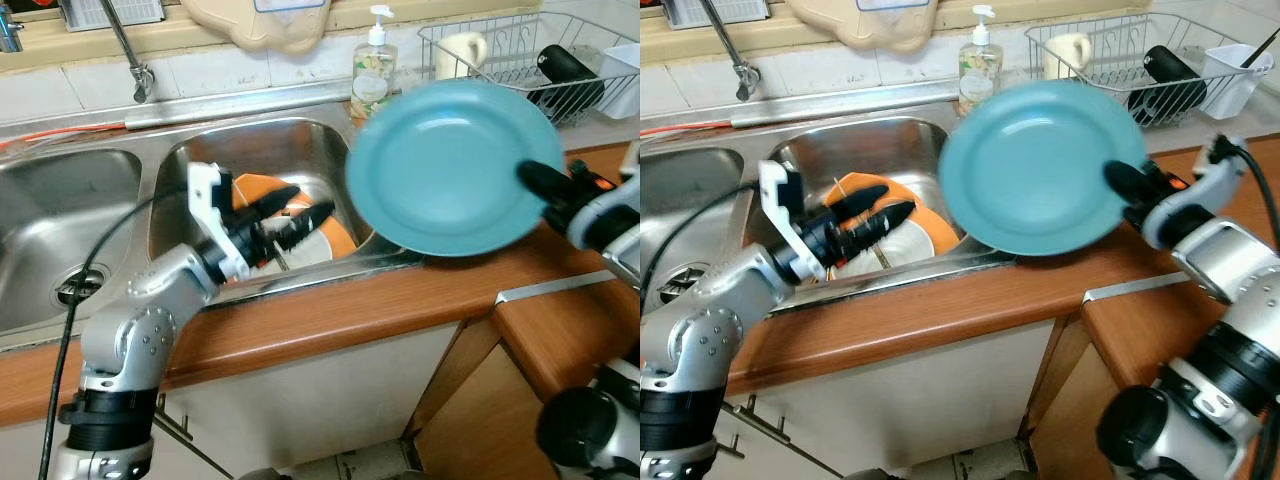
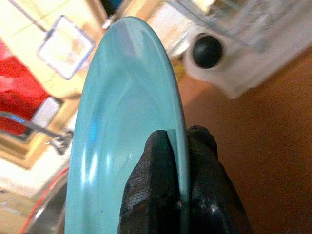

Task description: Kitchen organization

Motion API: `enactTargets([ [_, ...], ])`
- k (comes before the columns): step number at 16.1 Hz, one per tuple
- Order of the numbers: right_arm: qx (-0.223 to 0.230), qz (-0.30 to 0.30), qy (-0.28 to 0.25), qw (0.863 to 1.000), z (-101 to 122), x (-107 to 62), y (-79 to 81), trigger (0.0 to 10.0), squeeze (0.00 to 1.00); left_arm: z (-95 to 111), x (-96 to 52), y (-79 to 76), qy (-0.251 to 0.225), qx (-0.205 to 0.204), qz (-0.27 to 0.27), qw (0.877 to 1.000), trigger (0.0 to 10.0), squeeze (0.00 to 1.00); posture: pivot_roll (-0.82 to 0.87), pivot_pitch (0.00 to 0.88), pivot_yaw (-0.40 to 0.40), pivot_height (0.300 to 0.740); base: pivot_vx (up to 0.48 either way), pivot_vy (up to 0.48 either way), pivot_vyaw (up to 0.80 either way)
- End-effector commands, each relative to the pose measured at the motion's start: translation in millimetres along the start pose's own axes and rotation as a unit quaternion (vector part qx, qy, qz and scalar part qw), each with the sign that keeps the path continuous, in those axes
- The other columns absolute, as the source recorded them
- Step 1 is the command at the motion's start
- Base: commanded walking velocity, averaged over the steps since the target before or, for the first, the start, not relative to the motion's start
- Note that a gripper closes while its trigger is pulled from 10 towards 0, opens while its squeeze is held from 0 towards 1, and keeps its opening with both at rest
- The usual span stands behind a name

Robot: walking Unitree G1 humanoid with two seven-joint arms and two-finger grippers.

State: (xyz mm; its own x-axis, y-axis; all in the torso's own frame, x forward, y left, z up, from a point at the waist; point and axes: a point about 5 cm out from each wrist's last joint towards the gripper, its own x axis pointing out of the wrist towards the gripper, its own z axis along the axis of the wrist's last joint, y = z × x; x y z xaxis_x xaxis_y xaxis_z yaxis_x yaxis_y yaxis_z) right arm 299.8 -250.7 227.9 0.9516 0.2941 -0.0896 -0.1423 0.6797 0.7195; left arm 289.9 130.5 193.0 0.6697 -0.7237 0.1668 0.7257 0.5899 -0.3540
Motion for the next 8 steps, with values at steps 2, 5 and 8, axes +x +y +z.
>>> enactTargets([
  [2,-0.025,0.065,-0.017,0.997,8,3.8,29.4,0.0,0.00,3,0.6,3.0,-0.018,-0.031,0.008,0.999,10.0,0.58,-0.19,0.000,0.055,0.740,0.000,0.000,0.00],
  [5,-0.042,0.109,-0.007,0.993,2,8.9,48.4,0.0,0.00,6,6.1,-0.6,-0.040,-0.075,-0.009,0.996,10.0,0.00,-0.18,0.000,0.046,0.740,0.000,0.000,0.00],
  [8,-0.038,0.154,0.004,0.987,-8,12.7,65.2,0.0,0.00,-1,14.9,0.3,-0.046,-0.114,-0.011,0.992,10.0,0.00,-0.18,0.000,0.044,0.740,0.000,0.000,0.00],
])
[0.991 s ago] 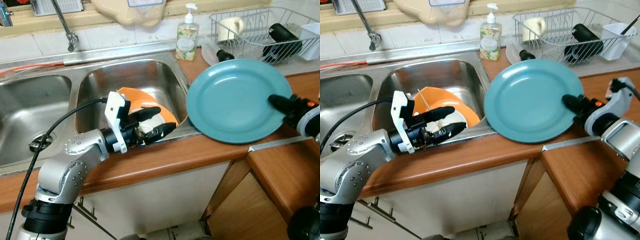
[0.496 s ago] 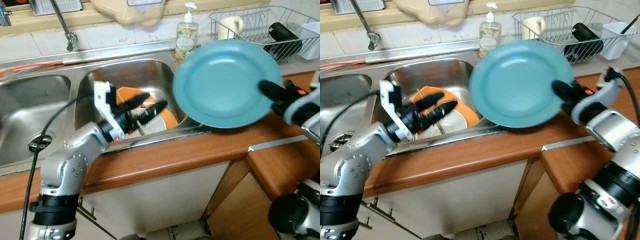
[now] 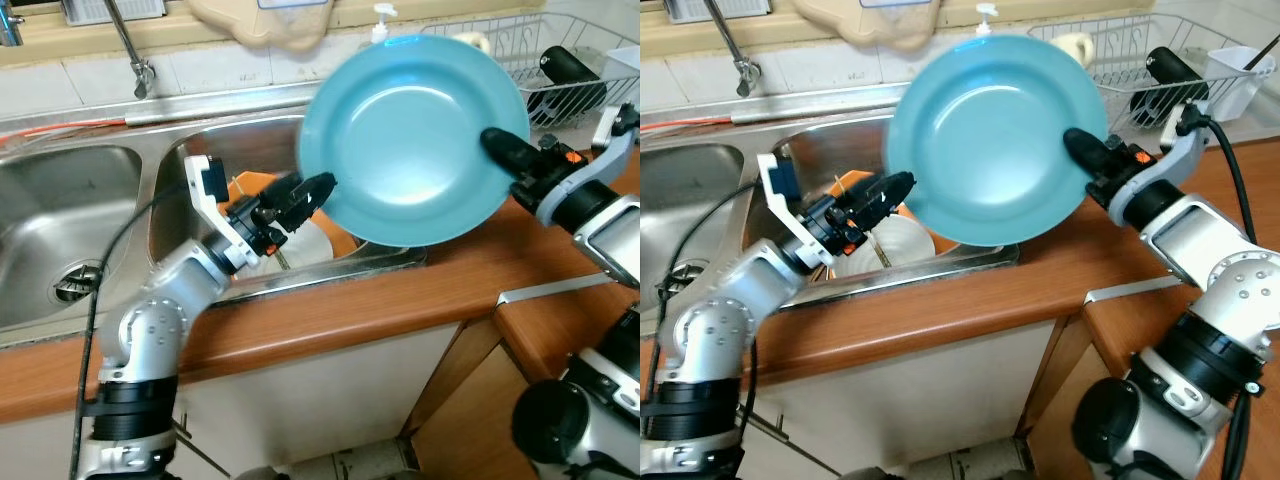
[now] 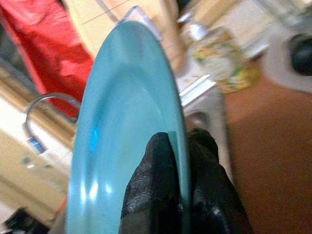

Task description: Kitchen organization

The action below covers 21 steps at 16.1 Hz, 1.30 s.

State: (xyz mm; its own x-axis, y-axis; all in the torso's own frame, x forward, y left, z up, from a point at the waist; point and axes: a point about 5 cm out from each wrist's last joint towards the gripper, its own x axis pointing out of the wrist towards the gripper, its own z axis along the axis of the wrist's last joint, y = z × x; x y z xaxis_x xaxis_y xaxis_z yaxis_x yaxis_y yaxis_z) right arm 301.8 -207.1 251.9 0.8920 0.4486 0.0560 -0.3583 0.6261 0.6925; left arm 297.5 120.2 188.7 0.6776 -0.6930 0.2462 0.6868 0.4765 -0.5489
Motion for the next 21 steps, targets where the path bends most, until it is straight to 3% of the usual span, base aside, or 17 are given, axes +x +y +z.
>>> enactTargets([
  [1,-0.012,0.050,0.002,0.999,1,5.8,19.8,0.0,0.00,3,6.8,-3.5,-0.005,-0.016,-0.016,1.000,9.5,0.00,-0.18,0.000,0.046,0.740,0.000,0.000,0.00],
  [2,-0.009,0.053,0.003,0.999,-2,6.9,20.7,0.0,0.00,1,9.5,-6.0,-0.004,-0.029,-0.029,0.999,3.0,0.00,-0.18,0.000,0.048,0.740,0.000,0.000,0.00],
  [3,-0.007,0.054,0.002,0.999,-4,8.0,21.5,0.0,0.00,0,11.7,-6.7,-0.014,-0.037,-0.038,0.999,0.0,0.00,-0.19,0.000,0.051,0.740,0.000,0.000,0.00],
  [12,0.008,0.031,0.004,0.999,-17,6.3,13.6,0.0,0.00,10,1.8,-6.5,-0.080,-0.087,-0.056,0.991,0.0,0.00,-0.17,0.000,0.062,0.740,0.000,0.000,0.00],
  [21,0.004,0.027,0.008,1.000,-22,7.1,15.1,0.0,0.00,5,-0.1,-4.6,-0.079,-0.092,-0.044,0.992,0.0,0.00,-0.17,0.000,0.067,0.740,0.000,0.000,0.00],
])
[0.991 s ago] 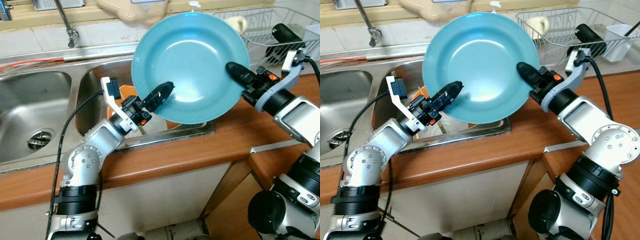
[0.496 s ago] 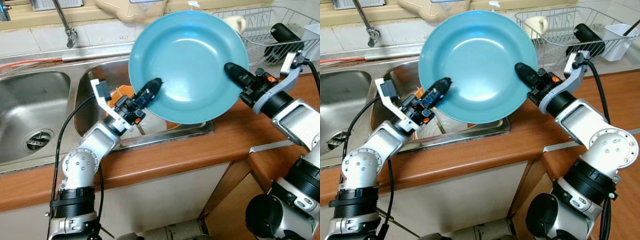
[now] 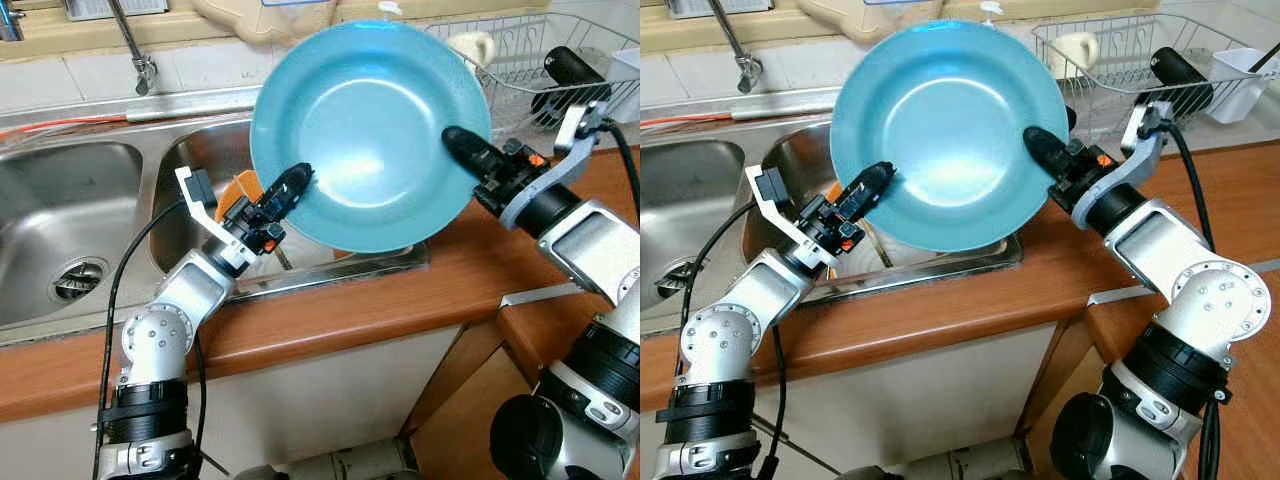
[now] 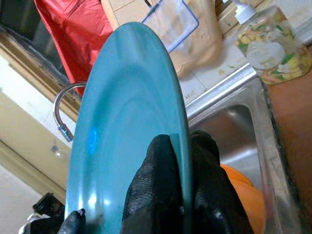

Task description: Kitchen organization

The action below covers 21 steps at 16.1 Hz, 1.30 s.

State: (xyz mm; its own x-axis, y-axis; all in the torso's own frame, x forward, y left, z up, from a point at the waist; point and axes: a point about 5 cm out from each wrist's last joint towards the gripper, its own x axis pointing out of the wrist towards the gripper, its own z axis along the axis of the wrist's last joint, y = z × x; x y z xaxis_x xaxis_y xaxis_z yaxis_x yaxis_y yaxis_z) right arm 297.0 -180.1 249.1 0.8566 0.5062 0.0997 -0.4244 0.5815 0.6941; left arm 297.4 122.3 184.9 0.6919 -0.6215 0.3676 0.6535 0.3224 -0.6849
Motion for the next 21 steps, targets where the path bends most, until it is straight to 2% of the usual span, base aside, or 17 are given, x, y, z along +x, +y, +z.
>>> enactTargets([
  [1,-0.002,-0.013,0.000,1.000,-2,-1.0,-1.7,0.0,0.00,5,3.3,-8.5,-0.008,0.009,-0.026,1.000,0.0,0.00,-0.17,0.000,0.066,0.740,0.000,0.000,0.00],
  [5,-0.005,-0.011,-0.002,1.000,-2,-1.2,-0.6,0.0,0.00,2,3.4,-6.6,-0.004,0.011,-0.016,1.000,0.0,0.00,-0.17,0.000,0.069,0.740,0.000,0.000,0.00],
  [6,-0.014,-0.015,-0.001,1.000,-1,-1.6,-0.6,7.8,0.00,3,3.8,-5.6,-0.005,0.012,-0.011,1.000,0.0,0.00,-0.18,0.000,0.070,0.740,0.000,0.000,0.00],
  [7,-0.019,-0.019,0.000,1.000,-1,-1.8,-0.8,10.0,0.00,4,4.1,-4.8,-0.006,0.013,-0.007,1.000,0.0,0.00,-0.18,0.000,0.070,0.740,0.000,0.000,0.00],
  [8,-0.024,-0.020,-0.002,1.000,-1,-1.9,-1.0,10.0,0.00,5,4.4,-4.1,-0.008,0.015,-0.003,1.000,0.0,0.00,-0.18,0.000,0.071,0.740,0.000,0.000,0.00],
  [9,-0.024,-0.021,-0.006,0.999,0,-2.0,-1.2,10.0,1.00,7,5.2,-3.2,-0.013,0.019,0.002,1.000,0.0,0.00,-0.18,0.000,0.071,0.740,0.000,0.000,0.00],
  [11,-0.028,-0.016,-0.009,0.999,2,-3.7,-0.5,10.0,1.00,15,6.0,-3.3,-0.035,0.017,0.006,0.999,0.0,0.00,-0.18,0.000,0.070,0.740,0.000,0.000,0.00],
  [13,-0.052,-0.017,-0.007,0.998,5,-6.2,0.1,10.0,1.00,33,3.8,-0.3,-0.094,-0.011,0.015,0.995,0.0,0.00,-0.18,0.000,0.070,0.740,0.000,0.000,0.00],
  [15,-0.068,-0.013,0.003,0.998,4,-7.7,1.4,10.0,1.00,40,-0.2,3.3,-0.109,-0.006,0.027,0.994,0.0,0.00,-0.18,0.000,0.068,0.740,0.000,0.000,0.00],
  [16,-0.090,-0.009,0.017,0.996,1,-8.8,3.3,10.0,0.55,46,-3.7,7.2,-0.120,0.002,0.042,0.992,0.0,0.00,-0.18,0.000,0.067,0.740,0.000,0.000,0.00],
  [17,-0.104,-0.008,0.024,0.994,0,-9.7,4.1,10.0,0.00,51,-6.5,11.7,-0.124,0.014,0.061,0.990,0.0,0.00,-0.18,0.000,0.065,0.740,0.000,0.000,0.00],
  [19,-0.151,-0.011,0.041,0.988,-4,-12.1,3.7,10.0,0.00,65,-14.8,24.3,-0.140,0.032,0.106,0.984,0.0,0.00,-0.19,0.000,0.068,0.740,0.000,0.000,0.00],
  [21,-0.199,-0.032,0.045,0.979,-6,-13.1,-0.8,10.0,0.00,71,-20.2,30.9,-0.139,0.045,0.127,0.981,0.0,0.00,-0.19,0.000,0.071,0.740,0.000,0.000,0.00],
])
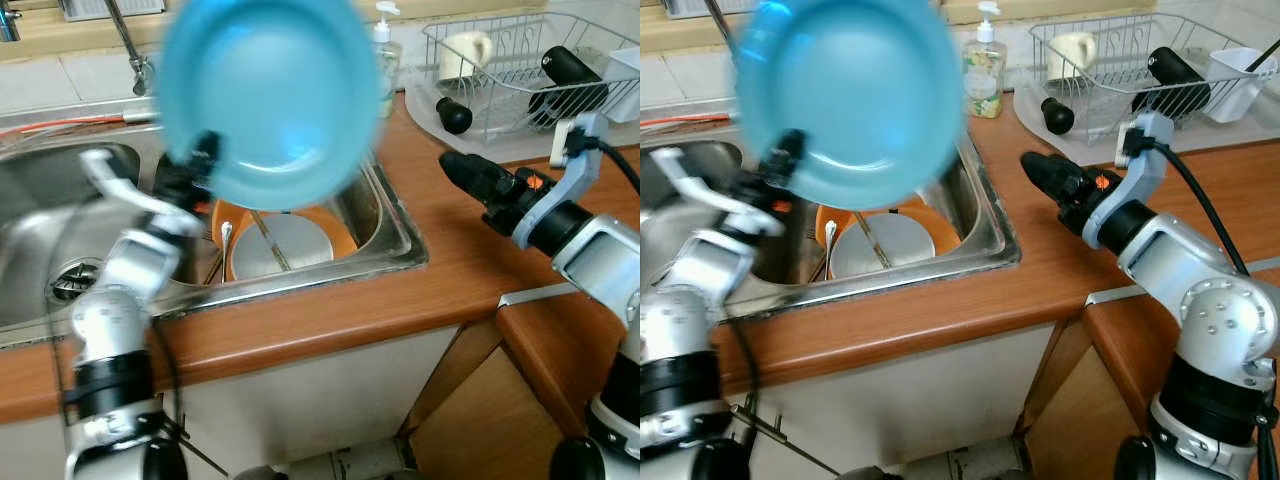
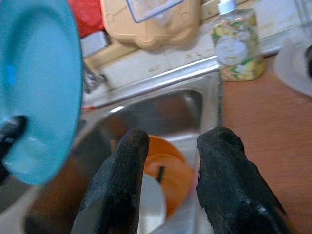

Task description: Kitchen organization

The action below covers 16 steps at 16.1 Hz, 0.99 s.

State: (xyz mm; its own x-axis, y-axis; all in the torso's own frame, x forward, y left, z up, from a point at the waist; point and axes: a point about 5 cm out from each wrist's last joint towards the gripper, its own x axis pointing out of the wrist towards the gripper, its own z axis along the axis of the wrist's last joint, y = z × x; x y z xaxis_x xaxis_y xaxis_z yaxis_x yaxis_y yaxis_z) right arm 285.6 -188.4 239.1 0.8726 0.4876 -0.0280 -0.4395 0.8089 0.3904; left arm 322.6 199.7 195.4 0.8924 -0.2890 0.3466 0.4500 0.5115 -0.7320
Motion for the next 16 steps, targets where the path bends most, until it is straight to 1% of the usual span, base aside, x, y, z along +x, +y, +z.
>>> enactTargets([
  [1,-0.024,0.010,-0.001,1.000,1,1.1,5.4,10.0,0.00,1,5.5,-2.4,0.003,0.009,0.001,1.000,0.0,0.00,-0.19,0.000,0.071,0.740,0.000,0.000,0.00],
  [2,-0.031,0.015,0.002,0.999,0,0.8,6.2,10.0,0.00,2,5.7,-0.2,0.006,0.014,0.009,1.000,0.0,0.00,-0.19,0.000,0.071,0.740,0.000,0.000,0.00],
  [3,-0.083,0.035,0.027,0.996,-6,-0.1,13.2,10.0,0.00,0,7.2,9.5,0.016,0.030,0.049,0.998,0.0,0.00,-0.19,0.000,0.071,0.740,0.000,0.000,0.00],
  [5,-0.129,0.056,0.049,0.989,-14,-0.3,19.9,10.0,0.00,-1,8.7,17.2,0.021,0.046,0.084,0.995,0.0,0.00,-0.19,0.000,0.073,0.740,0.000,0.000,0.00],
  [6,-0.163,0.077,0.064,0.981,-20,0.3,26.8,10.0,0.00,-1,9.6,24.2,0.028,0.071,0.125,0.989,0.0,0.00,-0.19,0.000,0.071,0.740,0.000,0.000,0.00],
  [7,-0.182,0.087,0.072,0.977,-23,0.7,30.3,10.0,0.00,-2,10.3,26.7,0.034,0.082,0.140,0.986,0.0,0.00,-0.19,0.000,0.071,0.740,0.000,0.000,0.00],
  [8,-0.202,0.103,0.083,0.970,-28,1.2,36.1,10.0,0.00,-4,10.8,32.0,0.053,0.106,0.168,0.979,0.0,0.00,-0.19,0.000,0.071,0.740,0.000,0.000,0.00],
  [10,-0.220,0.118,0.097,0.963,-35,1.7,40.3,10.0,0.00,-9,8.4,41.1,0.092,0.130,0.216,0.963,0.0,0.00,-0.18,0.000,0.069,0.740,0.000,0.000,0.00],
  [11,-0.223,0.120,0.099,0.962,-36,1.7,40.6,10.0,0.00,-10,7.9,42.4,0.099,0.133,0.223,0.961,0.0,0.00,-0.18,0.000,0.068,0.740,0.000,0.000,0.00],
  [12,-0.227,0.125,0.102,0.960,-37,1.8,41.1,10.0,0.00,-12,7.6,44.5,0.108,0.140,0.234,0.956,0.0,0.00,-0.18,0.000,0.068,0.740,0.000,0.000,0.00],
  [13,-0.235,0.134,0.107,0.957,-40,1.6,42.4,10.0,0.00,-16,7.5,47.2,0.124,0.148,0.250,0.949,0.0,0.00,-0.18,0.000,0.068,0.740,0.000,0.000,0.00],
  [14,-0.239,0.138,0.108,0.955,-41,1.6,42.9,10.0,0.00,-18,7.6,48.3,0.130,0.148,0.258,0.946,0.0,0.00,-0.18,0.000,0.068,0.740,0.000,0.000,0.00],
  [15,-0.243,0.142,0.111,0.953,-42,1.7,43.6,10.0,0.00,-20,8.2,49.0,0.138,0.147,0.263,0.944,1.6,0.00,-0.18,0.000,0.069,0.740,0.000,0.000,0.00],
  [16,-0.246,0.145,0.113,0.952,-43,1.8,44.1,10.0,0.00,-22,8.6,49.5,0.144,0.146,0.266,0.942,1.6,0.00,-0.18,0.000,0.069,0.740,0.000,0.000,0.00],
])
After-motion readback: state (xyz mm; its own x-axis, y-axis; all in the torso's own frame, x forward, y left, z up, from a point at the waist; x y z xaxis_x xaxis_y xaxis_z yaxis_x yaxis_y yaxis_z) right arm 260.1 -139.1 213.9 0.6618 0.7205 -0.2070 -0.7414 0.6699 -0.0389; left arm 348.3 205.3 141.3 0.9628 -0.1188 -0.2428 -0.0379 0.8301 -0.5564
